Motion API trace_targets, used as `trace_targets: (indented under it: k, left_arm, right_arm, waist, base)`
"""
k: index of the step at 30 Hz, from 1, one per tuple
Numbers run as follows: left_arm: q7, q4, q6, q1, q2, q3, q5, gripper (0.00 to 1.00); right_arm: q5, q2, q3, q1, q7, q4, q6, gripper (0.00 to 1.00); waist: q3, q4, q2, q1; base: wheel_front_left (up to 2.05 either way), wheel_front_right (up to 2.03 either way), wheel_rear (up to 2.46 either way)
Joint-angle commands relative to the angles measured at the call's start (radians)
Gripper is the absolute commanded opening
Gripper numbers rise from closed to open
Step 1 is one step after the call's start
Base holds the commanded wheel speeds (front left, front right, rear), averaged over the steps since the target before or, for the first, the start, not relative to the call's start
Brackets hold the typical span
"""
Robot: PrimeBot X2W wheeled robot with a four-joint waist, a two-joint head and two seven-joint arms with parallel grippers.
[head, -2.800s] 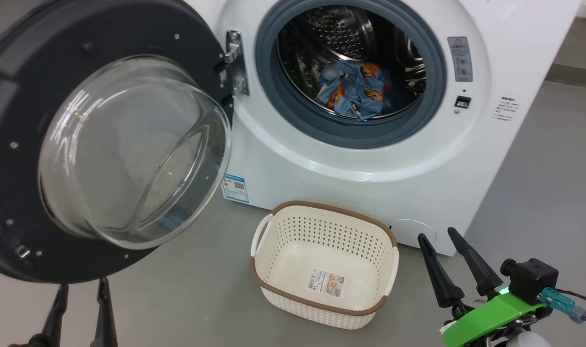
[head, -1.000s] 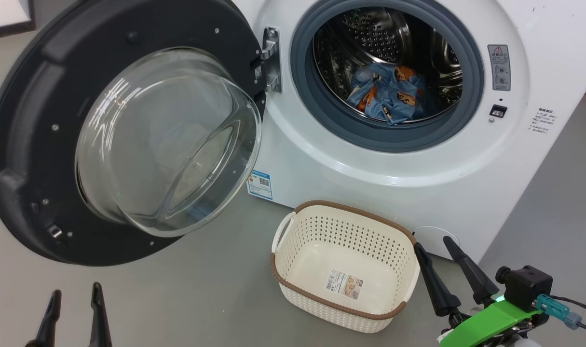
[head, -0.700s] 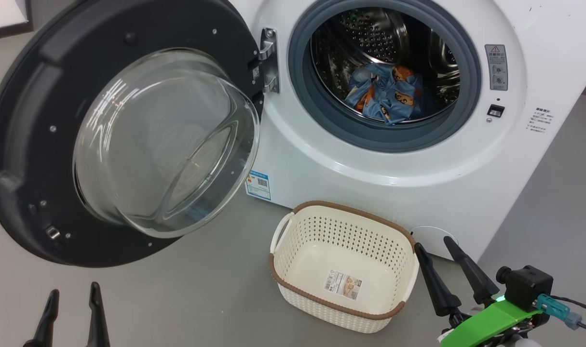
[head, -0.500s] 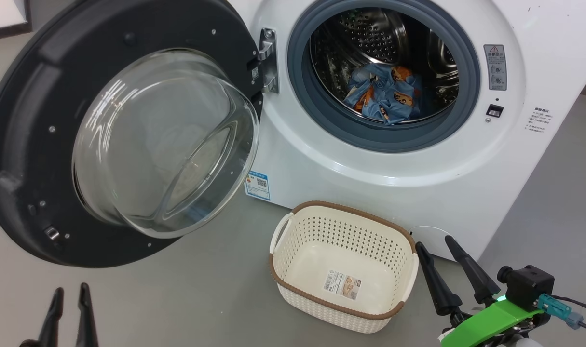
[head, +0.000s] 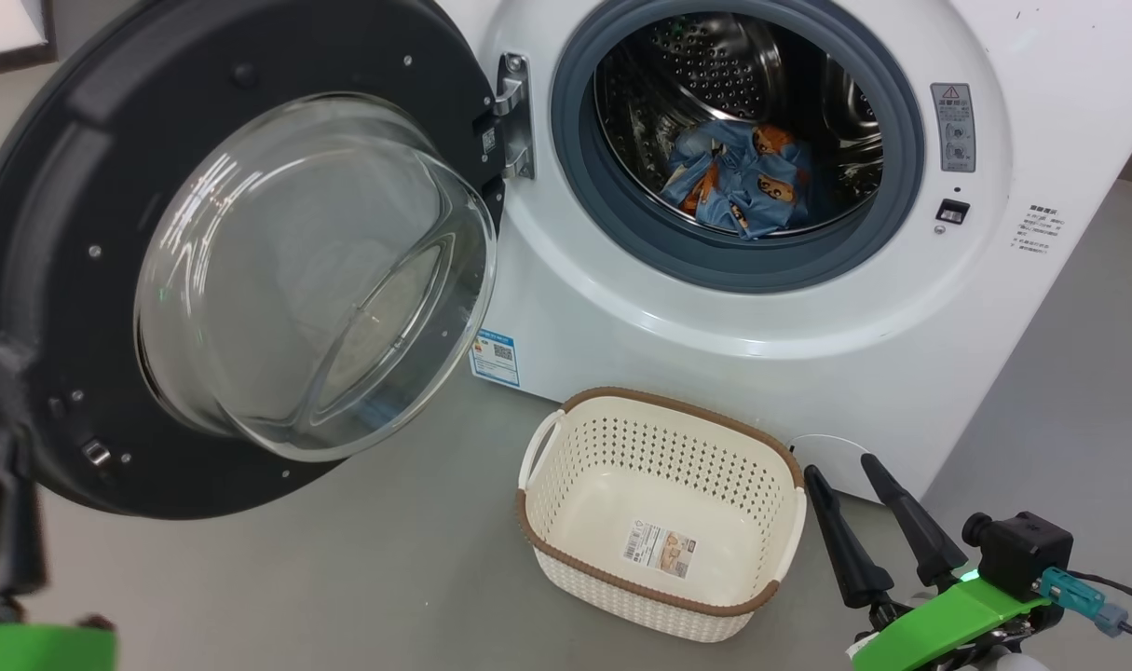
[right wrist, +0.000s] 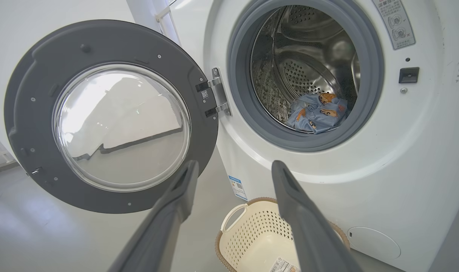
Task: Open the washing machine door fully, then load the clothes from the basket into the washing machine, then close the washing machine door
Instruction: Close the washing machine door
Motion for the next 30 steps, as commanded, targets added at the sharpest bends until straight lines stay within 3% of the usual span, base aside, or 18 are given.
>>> trace_targets:
  k: [1, 7, 17, 25, 30]
  left_arm:
    - [0.032, -0.043, -0.013, -0.075, 0.057, 0.067, -0.045, 0.00]
    - [0.158, -0.058, -0.036, -0.225, 0.135, 0.177, -0.263, 0.00]
    - [0.315, 0.195, -0.053, -0.484, 0.255, 0.314, -0.571, 0.00]
    - [0.378, 0.410, -0.059, -0.596, 0.322, 0.368, -0.690, 0.00]
    - [0.392, 0.594, -0.038, -0.643, 0.358, 0.413, -0.732, 0.00]
  right_arm:
    - [0.009, -0.006, 0.019, -0.011, -0.005, -0.025, 0.002, 1.00]
    - [0.010, -0.012, 0.021, -0.016, -0.005, -0.024, 0.002, 1.00]
    - [0.006, -0.027, 0.030, -0.041, -0.005, -0.024, 0.002, 1.00]
    - [0.007, -0.040, 0.038, -0.055, -0.005, -0.021, 0.002, 1.00]
    - [0.006, -0.053, 0.037, -0.057, -0.005, -0.022, 0.002, 1.00]
  waist:
    - [0.001, -0.002, 0.0000, 0.0000]
    - [0.010, -0.011, 0.0000, 0.0000]
    - [0.047, -0.057, 0.0000, 0.0000]
    - [0.064, -0.101, 0.0000, 0.0000]
    - [0.069, -0.128, 0.0000, 0.0000]
  base:
    - [0.00, 0.00, 0.00]
    - [0.00, 0.00, 0.00]
    - [0.00, 0.00, 0.00]
    - [0.00, 0.00, 0.00]
    - [0.00, 0.00, 0.00]
